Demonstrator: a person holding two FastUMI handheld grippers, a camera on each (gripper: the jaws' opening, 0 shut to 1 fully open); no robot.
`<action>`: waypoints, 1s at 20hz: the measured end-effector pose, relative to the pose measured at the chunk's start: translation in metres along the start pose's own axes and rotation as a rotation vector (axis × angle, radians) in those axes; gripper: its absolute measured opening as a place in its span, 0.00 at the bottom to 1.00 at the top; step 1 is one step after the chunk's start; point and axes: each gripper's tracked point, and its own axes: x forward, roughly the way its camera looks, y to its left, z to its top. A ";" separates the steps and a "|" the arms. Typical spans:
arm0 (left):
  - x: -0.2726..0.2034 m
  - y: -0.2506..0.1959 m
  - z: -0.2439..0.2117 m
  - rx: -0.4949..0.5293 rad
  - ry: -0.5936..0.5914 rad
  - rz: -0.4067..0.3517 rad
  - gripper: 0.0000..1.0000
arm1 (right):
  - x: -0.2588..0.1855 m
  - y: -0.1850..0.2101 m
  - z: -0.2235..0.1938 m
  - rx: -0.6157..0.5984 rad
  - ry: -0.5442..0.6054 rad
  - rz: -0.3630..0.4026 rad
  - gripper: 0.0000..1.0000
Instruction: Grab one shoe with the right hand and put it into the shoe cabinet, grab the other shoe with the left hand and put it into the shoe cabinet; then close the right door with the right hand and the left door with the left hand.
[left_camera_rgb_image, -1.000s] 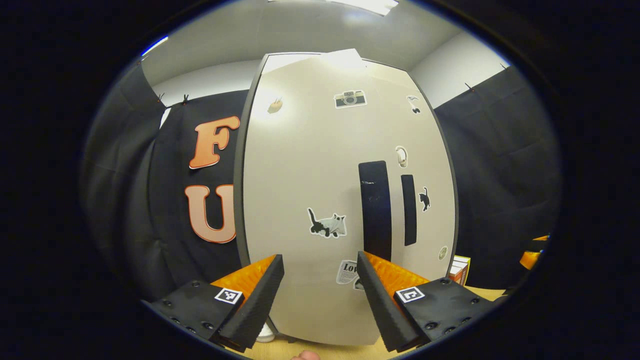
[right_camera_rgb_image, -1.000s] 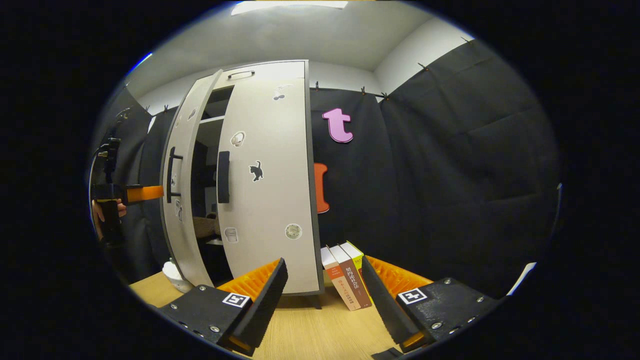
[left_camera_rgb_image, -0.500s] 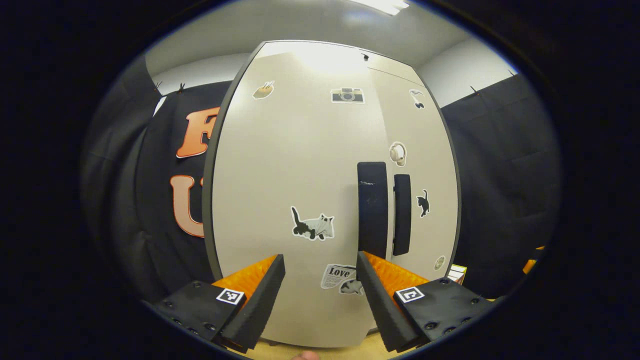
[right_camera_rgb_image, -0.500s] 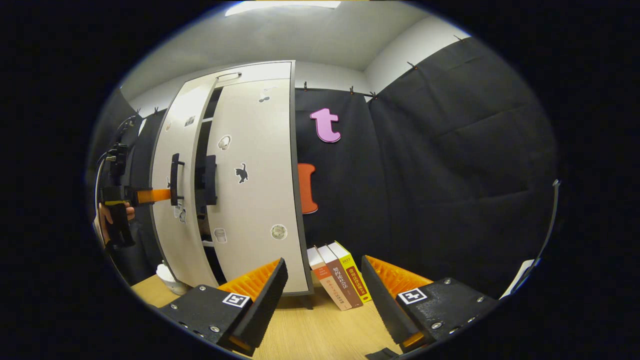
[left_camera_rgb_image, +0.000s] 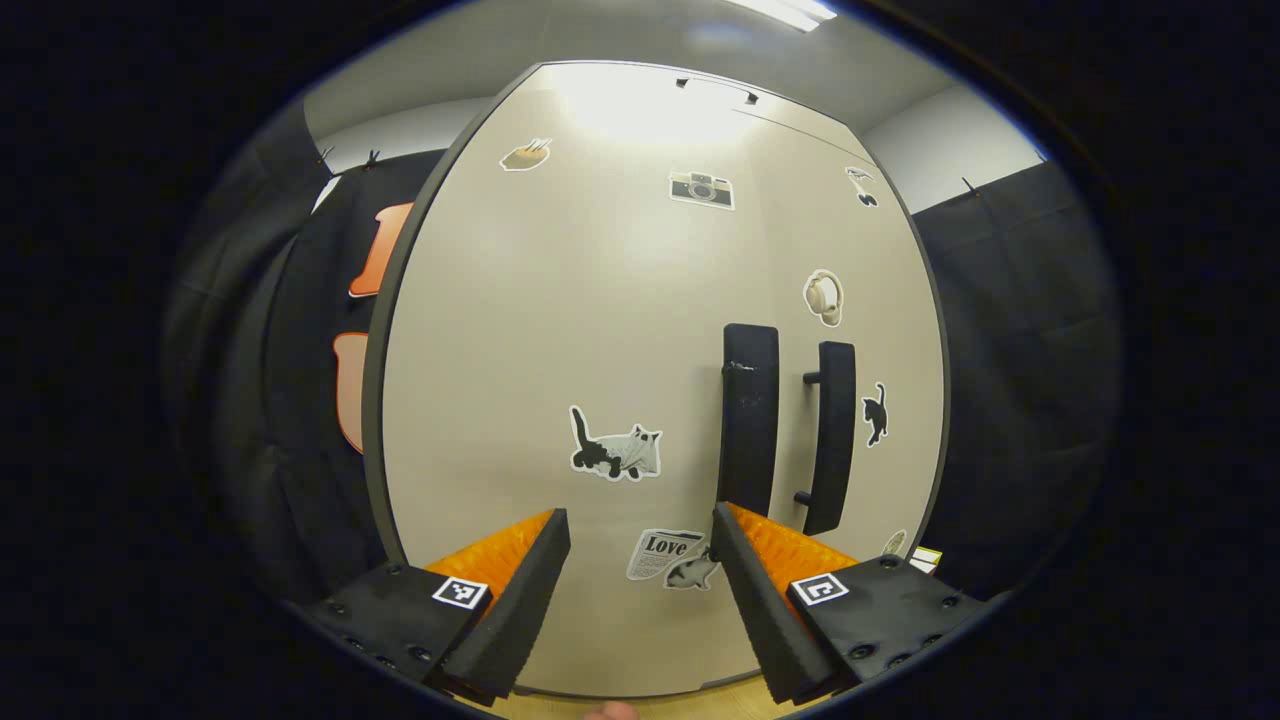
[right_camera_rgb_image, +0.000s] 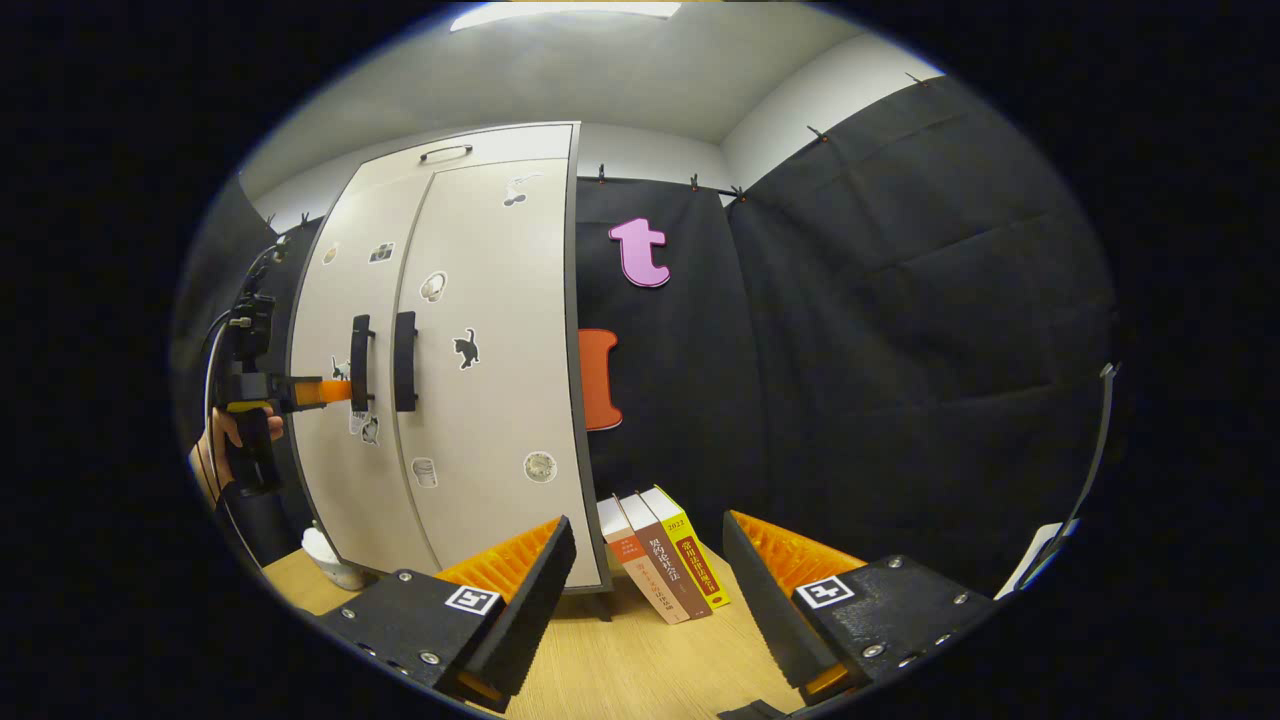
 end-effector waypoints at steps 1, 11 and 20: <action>0.000 -0.001 0.000 -0.006 0.001 -0.002 0.94 | 0.000 0.000 0.001 -0.002 -0.001 0.000 0.92; -0.027 -0.006 0.014 -0.010 -0.037 -0.003 0.96 | 0.007 0.018 0.002 -0.009 -0.002 0.047 0.92; -0.075 0.007 0.014 0.034 -0.063 0.054 0.96 | 0.009 0.057 -0.008 0.017 0.011 0.134 0.92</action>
